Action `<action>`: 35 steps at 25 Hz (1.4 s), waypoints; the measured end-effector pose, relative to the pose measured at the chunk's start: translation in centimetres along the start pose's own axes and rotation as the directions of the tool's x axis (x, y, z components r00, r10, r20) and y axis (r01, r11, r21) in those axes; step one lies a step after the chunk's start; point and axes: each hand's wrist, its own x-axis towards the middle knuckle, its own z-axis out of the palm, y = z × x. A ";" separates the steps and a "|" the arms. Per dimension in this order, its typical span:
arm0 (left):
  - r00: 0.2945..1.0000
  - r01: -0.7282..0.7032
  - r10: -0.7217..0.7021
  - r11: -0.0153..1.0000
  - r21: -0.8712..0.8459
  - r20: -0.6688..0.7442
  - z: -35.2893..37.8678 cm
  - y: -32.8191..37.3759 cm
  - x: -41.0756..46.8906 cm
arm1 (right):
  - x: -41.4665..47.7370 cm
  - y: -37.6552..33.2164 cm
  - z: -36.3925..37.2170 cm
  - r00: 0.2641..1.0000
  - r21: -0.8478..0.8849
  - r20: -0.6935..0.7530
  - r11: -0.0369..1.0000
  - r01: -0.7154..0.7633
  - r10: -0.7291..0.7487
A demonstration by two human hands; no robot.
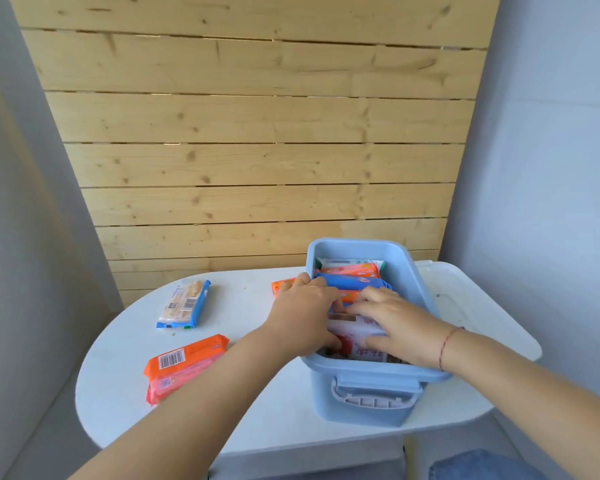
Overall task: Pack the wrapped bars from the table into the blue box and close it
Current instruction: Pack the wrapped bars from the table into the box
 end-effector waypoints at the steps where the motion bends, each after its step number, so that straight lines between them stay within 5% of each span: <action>1: 1.000 -0.011 0.011 1.000 -0.024 0.013 -0.1 0.0 0.0 | 0.0 0.0 -0.2 0.999 -0.024 -0.035 1.000 -0.006 0.005; 6: 0.997 -0.037 0.052 0.973 -0.228 0.061 0.0 -0.7 -0.4 | 0.0 0.5 -0.4 0.999 0.210 -0.034 0.977 -0.019 0.027; 10: 0.996 -0.081 0.089 0.905 -0.417 0.000 0.3 -0.7 -0.9 | 0.6 0.5 0.3 0.999 0.209 -0.017 0.977 -0.031 0.035; 12: 0.969 -0.089 -0.063 0.814 -0.574 -0.240 0.7 -1.9 -2.3 | 0.8 0.2 0.0 0.999 0.173 0.033 0.984 -0.030 0.024; 14: 0.854 -0.001 -0.328 0.776 -0.631 -0.404 1.5 -5.0 -4.2 | 0.6 -0.1 -0.9 0.998 0.165 0.051 0.985 -0.047 0.039; 16: 0.819 0.295 -0.508 0.772 -0.563 -0.267 2.7 -10.2 -6.6 | 0.7 -1.2 -1.9 0.995 0.212 -0.051 0.975 -0.072 0.084; 17: 0.809 0.492 -0.579 0.761 -0.424 -0.099 3.6 -13.0 -7.9 | 1.1 -2.3 -2.1 0.985 0.244 -0.147 0.968 -0.054 0.091; 19: 0.763 0.644 -0.625 0.758 -0.105 0.165 4.9 -17.3 -10.3 | 2.3 -5.6 -1.8 0.953 0.274 -0.301 0.960 0.064 0.022; 21: 0.759 0.622 -0.598 0.783 -0.015 0.259 5.7 -19.5 -11.7 | 4.4 -9.6 0.0 0.944 0.221 -0.306 0.955 0.195 -0.122; 24: 0.815 0.554 -0.526 0.830 -0.066 0.243 5.7 -20.3 -12.1 | 7.7 -13.9 4.3 0.973 0.071 -0.098 0.974 0.214 -0.207; 27: 0.904 0.425 -0.428 0.902 -0.071 -0.027 5.2 -18.8 -12.9 | 9.5 -15.6 6.4 0.991 0.028 0.099 0.995 0.092 -0.094; 29: 0.914 0.277 -0.294 0.956 -0.097 -0.280 3.9 -17.4 -13.3 | 9.4 -15.9 5.8 0.994 0.039 0.064 0.996 0.085 -0.087; 32: 0.775 -0.005 0.006 1.000 0.003 -0.632 0.7 -14.4 -12.7 | 7.9 -15.3 1.8 0.978 0.033 -0.101 0.982 0.184 -0.180; 35: 0.680 -0.189 0.167 0.981 0.049 -0.714 -2.7 -9.6 -10.5 | 4.8 -12.2 -4.1 0.966 0.212 -0.184 0.953 0.217 -0.179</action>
